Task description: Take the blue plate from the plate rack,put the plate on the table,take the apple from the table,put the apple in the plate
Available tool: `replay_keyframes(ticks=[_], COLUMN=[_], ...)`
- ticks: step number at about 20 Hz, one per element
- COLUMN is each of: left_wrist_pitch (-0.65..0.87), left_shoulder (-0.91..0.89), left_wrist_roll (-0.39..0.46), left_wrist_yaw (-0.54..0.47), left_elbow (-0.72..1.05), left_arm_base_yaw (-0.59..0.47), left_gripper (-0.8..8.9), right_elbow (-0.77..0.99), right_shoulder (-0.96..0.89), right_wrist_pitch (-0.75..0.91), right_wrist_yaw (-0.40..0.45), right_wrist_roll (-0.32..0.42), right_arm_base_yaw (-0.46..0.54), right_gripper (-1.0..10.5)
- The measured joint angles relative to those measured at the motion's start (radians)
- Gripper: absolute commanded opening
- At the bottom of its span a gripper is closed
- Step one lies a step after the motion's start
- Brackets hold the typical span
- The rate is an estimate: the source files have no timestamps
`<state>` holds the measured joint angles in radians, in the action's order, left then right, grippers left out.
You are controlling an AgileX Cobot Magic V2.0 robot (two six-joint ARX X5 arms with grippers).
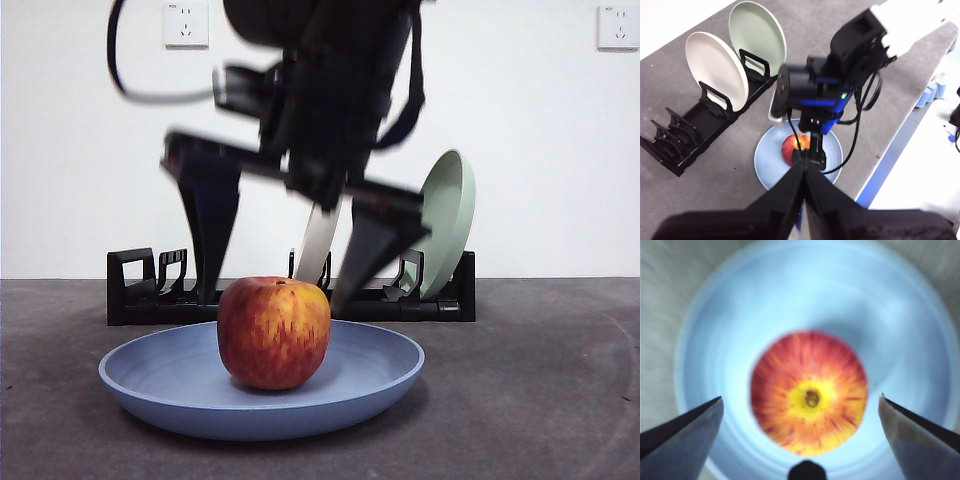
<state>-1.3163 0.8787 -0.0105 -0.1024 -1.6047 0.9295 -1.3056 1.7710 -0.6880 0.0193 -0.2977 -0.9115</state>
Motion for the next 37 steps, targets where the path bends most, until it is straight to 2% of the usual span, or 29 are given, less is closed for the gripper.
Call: replay_keyframes(ticks=[3,4,6,8,9,13,15,19,22,25,33,35,37], left_wrist_pitch=[0.0,0.0,0.0,0.0,0.0,0.0,0.0,0.0,0.0,0.0,0.002,0.025,0.143], left_shoulder=[0.0,0.0,-0.002,-0.006,-0.012,-0.048,-0.056,-0.039,-0.009,0.034,0.179,0.175,0.133], left_wrist_roll=[0.002,0.003,0.007,0.01,0.01,0.01,0.01,0.01,0.01,0.01,0.015,0.066,0.163], left_wrist_yaw=[0.0,0.0,-0.004,-0.052,-0.087,-0.212,-0.22,-0.218,-0.216,-0.217,-0.209,-0.186,-0.069], left_elbow=[0.0,0.0,0.0,0.0,0.0,0.0,0.0,0.0,0.0,0.0,0.0,0.003,0.072], left_arm_base_yaw=[0.0,0.0,0.0,0.0,0.0,0.0,0.0,0.0,0.0,0.0,-0.034,-0.095,-0.208], left_gripper=[-0.04,-0.04,-0.04,-0.04,-0.04,-0.04,-0.04,-0.04,-0.04,-0.04,-0.04,-0.04,-0.04], right_elbow=[-0.066,-0.08,-0.101,-0.105,-0.105,-0.106,-0.108,-0.108,-0.108,-0.108,-0.108,-0.108,-0.108], right_shoulder=[-0.106,-0.152,-0.246,-0.345,-0.398,-0.642,-0.744,-0.861,-0.888,-0.886,-0.872,-0.872,-0.871], right_wrist_pitch=[-0.072,-0.106,-0.184,-0.266,-0.31,-0.46,-0.521,-0.563,-0.597,-0.638,-0.657,-0.657,-0.657], right_wrist_yaw=[0.039,0.055,0.097,0.16,0.196,0.22,0.222,0.296,0.307,0.354,0.356,0.356,0.356], right_wrist_roll=[0.004,0.006,0.019,0.03,0.037,0.079,0.082,0.085,0.084,0.085,0.085,0.085,0.084], right_arm_base_yaw=[-0.01,-0.01,-0.01,-0.01,-0.01,-0.01,-0.01,-0.01,-0.01,-0.01,-0.01,-0.01,-0.01], right_gripper=[6.5,6.0,3.8,0.2,0.0,0.0,0.0,0.0,0.0,0.0,0.0,0.0,0.0])
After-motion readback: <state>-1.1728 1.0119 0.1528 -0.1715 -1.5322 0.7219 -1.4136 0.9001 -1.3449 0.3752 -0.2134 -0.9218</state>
